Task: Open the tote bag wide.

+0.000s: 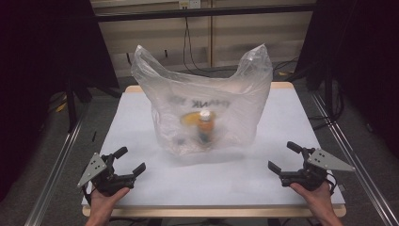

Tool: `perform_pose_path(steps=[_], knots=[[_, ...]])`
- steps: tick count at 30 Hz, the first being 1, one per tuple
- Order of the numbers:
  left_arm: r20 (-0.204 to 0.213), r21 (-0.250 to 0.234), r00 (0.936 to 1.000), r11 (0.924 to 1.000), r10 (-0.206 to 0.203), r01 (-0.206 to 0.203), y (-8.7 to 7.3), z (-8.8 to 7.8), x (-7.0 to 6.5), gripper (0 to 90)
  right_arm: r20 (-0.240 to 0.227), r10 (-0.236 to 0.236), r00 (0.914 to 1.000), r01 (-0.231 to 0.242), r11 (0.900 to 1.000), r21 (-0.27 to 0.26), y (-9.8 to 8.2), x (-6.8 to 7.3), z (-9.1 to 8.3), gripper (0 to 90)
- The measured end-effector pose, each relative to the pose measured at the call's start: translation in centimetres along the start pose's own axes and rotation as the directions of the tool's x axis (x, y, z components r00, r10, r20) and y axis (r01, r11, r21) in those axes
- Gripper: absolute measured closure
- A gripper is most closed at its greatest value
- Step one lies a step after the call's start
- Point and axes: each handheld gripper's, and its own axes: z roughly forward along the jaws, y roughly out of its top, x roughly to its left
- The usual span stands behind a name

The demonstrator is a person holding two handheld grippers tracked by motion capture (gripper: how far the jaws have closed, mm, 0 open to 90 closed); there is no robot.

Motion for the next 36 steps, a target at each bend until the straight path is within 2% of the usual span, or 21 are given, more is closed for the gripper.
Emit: perform_pose_path(steps=[2, 3, 8, 9, 12, 13, 15, 16, 17, 18, 19, 20, 22, 23, 24, 25, 26, 29, 32, 33, 36], knots=[[0.011, -0.006, 0.9997, 0.9997, -0.023, 0.023, -0.1, 0.2, -0.3, 9.1, 0.003, 0.0, 1.0, 0.0, 1.0, 0.005, 0.0, 0.0, 0.0, 3.2], [0.023, 0.016, 0.9996, 0.9997, 0.017, -0.018, -0.1, 0.2, -0.2, 9.1, 0.003, 0.007, 1.0, -0.007, 1.0, 0.004, 0.0, 0.0, 0.1, 4.3], [0.074, 0.032, 0.9971, 0.9992, 0.02, -0.022, -0.1, 0.4, -0.4, 20.0, -0.029, -0.015, 0.9995, 0.016, 0.999, 0.047, 0.2, 0.0, 0.5, 14.5], [0.067, 0.038, 0.9974, 0.9988, 0.027, -0.029, 0.0, 0.3, -0.4, 21.6, -0.056, -0.004, 0.9984, 0.007, 0.999, 0.047, 0.2, 0.0, 0.6, 21.6], [0.099, 0.046, 0.9951, 0.9988, 0.009, -0.014, 0.0, 0.3, -0.6, 27.8, -0.078, 0.008, 0.9969, -0.004, 0.999, 0.046, 0.4, 0.1, 0.7, 29.3], [0.13, 0.05, 0.9915, 0.9987, 0.004, -0.011, 0.1, 0.4, -0.6, 28.9, -0.094, 0.01, 0.9956, -0.006, 0.999, 0.043, 0.5, 0.1, 0.8, 39.3], [0.141, 0.051, 0.99, 0.9987, -0.006, -0.001, 0.2, 0.6, -0.8, 33.9, -0.098, 0.014, 0.9951, -0.011, 0.999, 0.039, 0.5, 0.2, 0.8, 41.5], [0.171, 0.065, 0.9853, 0.9978, 0.001, -0.013, 0.3, 0.7, -0.8, 40.9, -0.106, 0.011, 0.9944, -0.006, 0.999, 0.039, 0.6, 0.2, 0.9, 46.8], [0.159, 0.072, 0.9872, 0.997, 0.016, -0.028, 0.4, 0.8, -0.9, 46.7, -0.111, 0.004, 0.9938, 0.0, 0.999, 0.034, 0.7, 0.3, 1.0, 56.0], [0.172, 0.065, 0.9851, 0.9977, 0.005, -0.017, 0.5, 0.9, -1.1, 46.7, -0.111, 0.004, 0.9938, 0.0, 0.999, 0.034, 0.7, 0.3, 1.0, 56.0], [0.165, 0.079, 0.986, 0.9961, 0.026, -0.039, 0.6, 0.9, -1.3, 51.7, -0.121, 0.006, 0.9926, -0.002, 0.999, 0.034, 0.8, 0.3, 1.1, 58.9], [0.206, 0.08, 0.9783, 0.996, 0.024, -0.041, 0.9, 1.1, -1.5, 57.0, -0.123, 0.007, 0.9924, -0.004, 1.0, 0.031, 1.0, 0.4, 1.2, 67.6], [0.198, 0.088, 0.98, 0.9956, 0.014, -0.032, 1.0, 1.2, -1.7, 66.0, -0.133, 0.016, 0.991, -0.011, 0.999, 0.035, 1.2, 0.4, 1.5, 74.2], [0.203, 0.095, 0.9791, 0.9949, 0.014, -0.034, 1.2, 1.3, -1.9, 66.0, -0.133, 0.016, 0.991, -0.011, 0.999, 0.035, 1.2, 0.4, 1.5, 74.2], [0.241, 0.094, 0.9703, 0.995, 0.012, -0.035, 1.3, 1.5, -1.9, 68.1, -0.154, 0.017, 0.9879, -0.011, 0.999, 0.038, 1.3, 0.4, 1.7, 76.7], [0.22, 0.097, 0.9755, 0.9949, 0.006, -0.028, 1.5, 1.5, -2.1, 70.6, -0.163, 0.011, 0.9865, -0.004, 0.999, 0.041, 1.5, 0.5, 1.9, 78.7], [0.227, 0.095, 0.9738, 0.9947, 0.016, -0.039, 1.7, 1.6, -2.1, 76.0, -0.184, 0.017, 0.9828, -0.01, 0.999, 0.04, 1.8, 0.6, 2.1, 83.9], [0.261, 0.116, 0.9653, 0.9931, -0.014, -0.017, 2.1, 1.9, -2.1, 76.4, -0.193, 0.014, 0.9812, -0.004, 0.999, 0.049, 2.1, 0.7, 2.4, 85.0], [0.276, 0.136, 0.9609, 0.9906, -0.025, -0.013, 2.5, 2.0, -2.2, 85.2, -0.222, 0.016, 0.9749, 0.0, 0.998, 0.068, 2.9, 0.8, 3.1, 90.0], [0.299, 0.152, 0.9539, 0.9881, -0.026, -0.021, 2.8, 1.9, -2.0, 87.0, -0.222, 0.02, 0.9748, -0.004, 0.997, 0.072, 3.1, 0.9, 3.2, 90.0], [0.302, 0.148, 0.9527, 0.989, -0.036, -0.009, 3.3, 1.9, -1.8, 90.0, -0.241, 0.027, 0.97, -0.01, 0.997, 0.071, 3.9, 1.2, 3.7, 90.0]])
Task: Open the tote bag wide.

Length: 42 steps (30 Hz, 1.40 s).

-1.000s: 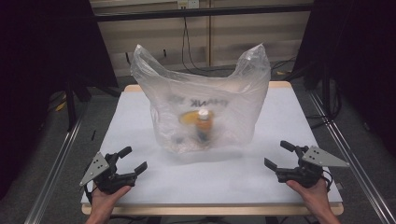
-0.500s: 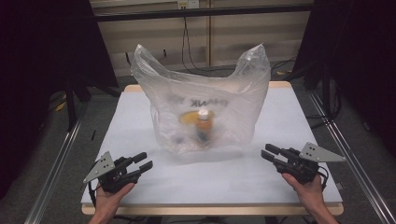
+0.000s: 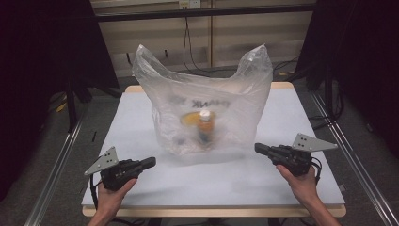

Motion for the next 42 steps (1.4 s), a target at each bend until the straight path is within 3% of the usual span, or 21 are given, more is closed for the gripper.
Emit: perform_pose_path(steps=[2, 8, 10, 15, 16, 20, 29, 36, 42], knots=[[-0.003, -0.029, 0.9997, 0.9993, -0.022, 0.022, 0.5, 0.0, 0.2, 90.0, -0.017, 0.01, 0.9998, -0.01, 1.0, -0.002, 0.7, 0.1, 0.6, 90.0], [-0.037, -0.042, 0.9989, 0.9988, -0.029, 0.027, 1.9, 0.1, 0.8, 90.0, -0.035, 0.022, 0.9991, -0.022, 1.0, -0.008, 2.0, 0.1, 1.8, 90.0], [-0.024, -0.043, 0.9993, 0.9987, -0.029, 0.028, 2.6, 0.5, 0.9, 90.0, -0.056, 0.03, 0.998, -0.03, 1.0, -0.001, 2.5, 0.0, 2.3, 90.0], [0.01, -0.024, 0.9999, 0.9997, -0.007, 0.007, 3.8, 1.5, 0.8, 90.0, -0.056, 0.021, 0.9982, -0.021, 1.0, -0.004, 3.9, 0.2, 2.6, 90.0], [-0.003, -0.01, 0.9998, 0.9997, 0.021, -0.021, 4.1, 1.7, 0.7, 90.0, -0.058, 0.011, 0.9982, -0.012, 1.0, -0.015, 4.5, 0.3, 2.7, 90.0], [0.024, -0.009, 0.9986, 0.9988, 0.048, -0.047, 5.3, 2.8, 0.7, 90.0, -0.047, 0.001, 0.9989, -0.002, 1.0, -0.031, 5.9, 0.2, 2.9, 90.0], [0.037, -0.002, 0.997, 0.9977, 0.068, -0.068, 7.1, 4.5, 1.3, 90.0, -0.017, -0.012, 0.9998, 0.012, 0.998, -0.055, 8.2, 0.0, 3.3, 90.0], [0.044, -0.006, 0.9966, 0.9976, 0.069, -0.069, 8.2, 5.9, 1.6, 90.0, -0.033, -0.023, 0.9992, 0.021, 0.997, -0.071, 9.6, 0.0, 3.9, 90.0], [0.047, -0.038, 0.9953, 0.9958, 0.085, -0.083, 10.1, 7.1, 1.9, 90.0, -0.045, -0.057, 0.9974, 0.054, 0.997, -0.063, 12.2, 0.5, 4.6, 90.0]])
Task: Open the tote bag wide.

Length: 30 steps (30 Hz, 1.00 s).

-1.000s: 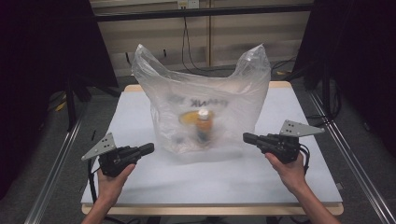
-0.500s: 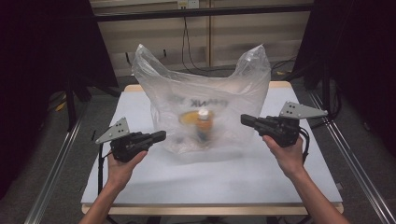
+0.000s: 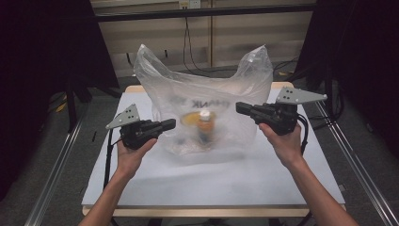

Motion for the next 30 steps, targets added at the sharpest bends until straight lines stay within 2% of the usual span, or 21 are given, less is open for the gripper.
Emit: perform_pose_path(steps=[3, 6, 7, 9, 15, 22, 26, 28, 29, 30], knots=[[0.004, -0.01, 1.0, 1.0, 0.002, -0.002, 0.5, 0.3, 0.4, 90.0, 0.003, -0.009, 1.0, 0.009, 1.0, -0.004, 0.6, 0.1, 0.3, 90.0], [-0.012, -0.008, 0.9999, 0.9999, 0.007, -0.007, 1.4, 0.8, 0.8, 90.0, 0.009, -0.014, 0.9999, 0.014, 1.0, -0.017, 1.8, 0.0, 0.8, 90.0], [-0.014, -0.015, 0.9998, 0.9998, 0.014, -0.014, 2.2, 1.0, 1.3, 90.0, 0.014, -0.022, 0.9997, 0.022, 1.0, -0.021, 2.2, 0.0, 1.0, 90.0], [-0.013, -0.02, 0.9998, 0.9997, 0.013, -0.013, 2.5, 1.1, 1.5, 90.0, 0.018, -0.025, 0.9995, 0.026, 0.999, -0.026, 2.8, -0.1, 1.1, 90.0], [-0.009, -0.062, 0.9999, 0.998, 0.014, -0.015, 4.9, 1.7, 2.3, 90.0, 0.045, -0.043, 0.9981, 0.044, 0.999, -0.029, 4.8, -0.5, 1.6, 90.0], [0.001, -0.079, 0.9995, 0.9964, 0.031, -0.03, 7.2, 2.5, 2.9, 90.0, 0.086, -0.056, 0.9948, 0.057, 0.998, -0.009, 6.5, -1.1, 2.4, 90.0], [0.006, -0.075, 0.9989, 0.9961, 0.047, -0.047, 9.0, 3.5, 3.5, 90.0, 0.103, -0.061, 0.9928, 0.06, 0.998, 0.01, 7.3, -1.5, 3.4, 90.0], [0.001, -0.09, 0.999, 0.995, 0.044, -0.044, 10.1, 3.9, 3.8, 90.0, 0.113, -0.064, 0.9915, 0.062, 0.998, 0.023, 7.7, -1.7, 4.0, 90.0], [-0.004, -0.084, 0.9985, 0.995, 0.055, -0.055, 11.1, 4.2, 4.1, 90.0, 0.117, -0.065, 0.991, 0.062, 0.998, 0.026, 8.2, -1.9, 4.6, 90.0], [-0.004, -0.084, 0.9985, 0.995, 0.055, -0.055, 11.1, 4.2, 4.1, 90.0, 0.117, -0.065, 0.991, 0.062, 0.998, 0.026, 8.2, -1.9, 4.6, 90.0]])
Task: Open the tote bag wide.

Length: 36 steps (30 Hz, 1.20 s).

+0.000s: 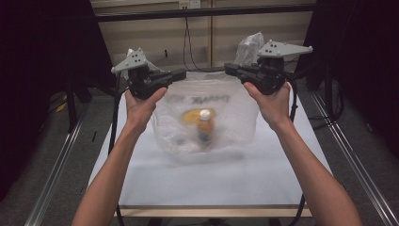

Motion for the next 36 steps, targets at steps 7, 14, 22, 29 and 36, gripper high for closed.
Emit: perform_pose_path(steps=[7, 14, 22, 29, 36], knots=[[-0.01, 0.063, 0.9999, 0.998, -0.01, 0.011, 0.3, 1.7, 0.4, 90.0, 0.032, 0.013, 0.9994, -0.014, 0.999, 0.03, 0.5, -0.1, 1.4, 90.0], [-0.004, 0.169, 1.0, 0.9855, 0.006, -0.005, -1.8, 3.3, -0.1, 90.0, 0.037, 0.021, 0.9991, -0.025, 0.994, 0.11, -2.1, -0.1, 2.6, 90.0], [0.011, 0.242, 0.9998, 0.9701, 0.014, -0.016, -3.6, 4.4, -0.4, 90.0, 0.022, 0.059, 0.998, -0.062, 0.986, 0.157, -4.9, -0.1, 4.0, 90.0], [0.01, 0.26, 0.9995, 0.9653, -0.03, 0.027, -5.9, 5.0, 0.4, 90.0, 0.028, 0.087, 0.9958, -0.091, 0.978, 0.187, -6.8, -0.7, 5.0, 90.0], [0.029, 0.284, 0.9965, 0.9564, -0.078, 0.067, -8.1, 5.2, 0.7, 90.0, 0.029, 0.118, 0.9926, -0.121, 0.965, 0.232, -9.5, -1.2, 6.5, 90.0]])
